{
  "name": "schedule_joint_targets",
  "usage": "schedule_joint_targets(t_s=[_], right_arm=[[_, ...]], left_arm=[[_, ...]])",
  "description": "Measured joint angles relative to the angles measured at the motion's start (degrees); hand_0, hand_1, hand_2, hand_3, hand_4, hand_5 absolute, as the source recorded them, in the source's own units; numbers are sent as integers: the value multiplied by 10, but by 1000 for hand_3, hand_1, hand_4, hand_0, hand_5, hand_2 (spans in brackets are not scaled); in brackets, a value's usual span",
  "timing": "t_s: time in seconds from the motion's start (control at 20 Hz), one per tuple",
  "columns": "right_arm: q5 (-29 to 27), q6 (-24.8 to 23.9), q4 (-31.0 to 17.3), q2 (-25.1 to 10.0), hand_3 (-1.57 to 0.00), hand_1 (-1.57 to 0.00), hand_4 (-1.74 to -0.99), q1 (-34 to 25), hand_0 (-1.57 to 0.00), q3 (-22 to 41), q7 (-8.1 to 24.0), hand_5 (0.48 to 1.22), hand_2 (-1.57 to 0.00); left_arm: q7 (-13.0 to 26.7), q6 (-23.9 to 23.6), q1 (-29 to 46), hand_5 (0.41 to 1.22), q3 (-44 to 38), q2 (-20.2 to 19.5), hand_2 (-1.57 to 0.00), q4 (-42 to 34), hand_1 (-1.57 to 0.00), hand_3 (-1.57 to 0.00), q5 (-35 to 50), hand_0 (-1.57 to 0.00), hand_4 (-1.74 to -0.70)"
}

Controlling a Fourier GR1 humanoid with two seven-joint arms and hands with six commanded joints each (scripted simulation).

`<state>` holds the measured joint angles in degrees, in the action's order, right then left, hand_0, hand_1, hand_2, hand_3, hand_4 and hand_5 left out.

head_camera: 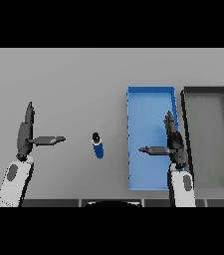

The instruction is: Pick up the blue pipe and place it into the blue bin.

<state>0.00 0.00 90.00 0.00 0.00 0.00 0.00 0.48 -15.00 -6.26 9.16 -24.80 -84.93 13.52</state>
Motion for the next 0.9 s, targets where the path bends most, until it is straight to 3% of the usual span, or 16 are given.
schedule_joint_targets(t_s=[0.3, 0.35, 0.45, 0.55, 0.75, 0.9], right_arm=[[0, 2, 3, 0, 1, 1, -1225, 8, 1, 3, -6, 617, 1], [27, 20, 21, -24, 1, 1, -1224, 23, 1, 24, -43, 618, 1], [63, 30, 51, -46, 1, 1, -1225, 44, 1, 51, -49, 620, 1], [83, 30, 65, -54, 1, 1, -1215, 60, 1, 64, -40, 618, 1], [106, 17, 75, -59, 1, 1, -1185, 56, 1, 68, -18, 597, 1], [108, 21, 74, -64, 1, 1, -1193, 60, 1, 70, -29, 605, 1]], left_arm=[[-11, 4, 6, 591, -2, -3, 1, 0, 1, 1, 2, 1, -1074], [-35, 83, 9, 590, 19, -47, 1, -6, 1, 1, 4, 1, -1073], [-47, 162, 2, 587, 32, -96, 1, -5, 1, 1, 11, 1, -1076], [-56, 196, 4, 591, 34, -114, 1, -8, 1, 1, 22, 1, -1078], [-57, 219, 12, 605, 40, -125, 1, -22, 1, 1, 30, 1, -1086], [-76, 262, 30, 567, 59, -137, 1, -44, 1, 1, 35, 1, -1096]])
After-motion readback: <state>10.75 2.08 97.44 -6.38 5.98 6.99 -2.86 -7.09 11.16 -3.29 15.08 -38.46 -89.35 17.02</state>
